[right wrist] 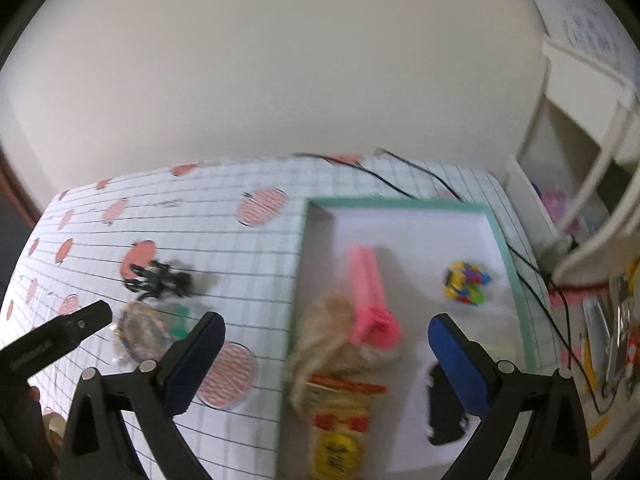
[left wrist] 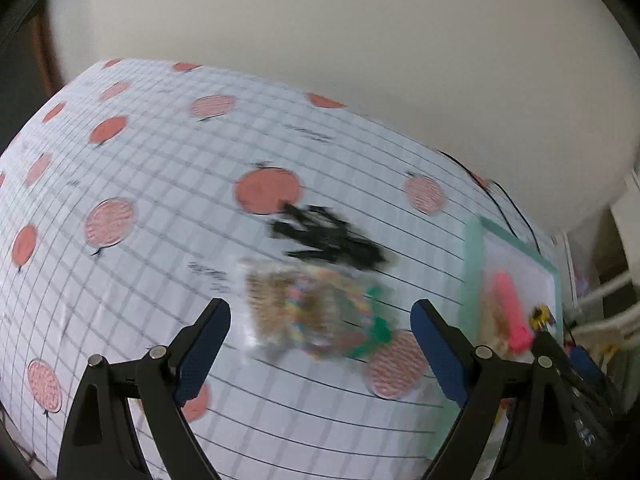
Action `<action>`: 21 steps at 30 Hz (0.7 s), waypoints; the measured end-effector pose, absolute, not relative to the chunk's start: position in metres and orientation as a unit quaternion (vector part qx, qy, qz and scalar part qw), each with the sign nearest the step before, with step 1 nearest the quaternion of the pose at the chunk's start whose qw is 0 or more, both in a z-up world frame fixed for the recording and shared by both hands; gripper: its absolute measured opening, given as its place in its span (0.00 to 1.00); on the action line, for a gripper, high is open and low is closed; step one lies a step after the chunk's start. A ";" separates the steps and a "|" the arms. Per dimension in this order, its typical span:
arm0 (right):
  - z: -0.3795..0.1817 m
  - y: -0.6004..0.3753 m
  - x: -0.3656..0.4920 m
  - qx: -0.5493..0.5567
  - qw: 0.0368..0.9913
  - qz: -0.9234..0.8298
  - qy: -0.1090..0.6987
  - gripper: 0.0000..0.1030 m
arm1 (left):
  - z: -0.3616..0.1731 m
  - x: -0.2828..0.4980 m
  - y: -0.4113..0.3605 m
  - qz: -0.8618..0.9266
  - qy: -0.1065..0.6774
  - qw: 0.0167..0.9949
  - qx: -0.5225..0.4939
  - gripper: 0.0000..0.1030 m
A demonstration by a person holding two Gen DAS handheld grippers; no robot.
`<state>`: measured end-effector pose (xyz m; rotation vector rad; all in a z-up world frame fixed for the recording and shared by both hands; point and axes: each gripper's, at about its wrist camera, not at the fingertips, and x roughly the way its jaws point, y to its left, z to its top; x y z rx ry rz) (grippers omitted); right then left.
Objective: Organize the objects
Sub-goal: 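Withdraw both tools from the tray toward the cotton swab pack, then move left tool to the cotton swab pack with the rainbow bracelet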
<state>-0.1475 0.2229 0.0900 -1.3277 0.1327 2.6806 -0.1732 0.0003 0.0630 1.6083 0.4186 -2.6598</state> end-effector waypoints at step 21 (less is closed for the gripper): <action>0.021 0.119 -0.176 -0.487 -0.002 0.873 0.005 0.77 | 0.026 -0.180 -0.090 -0.814 0.216 0.049 0.537 0.89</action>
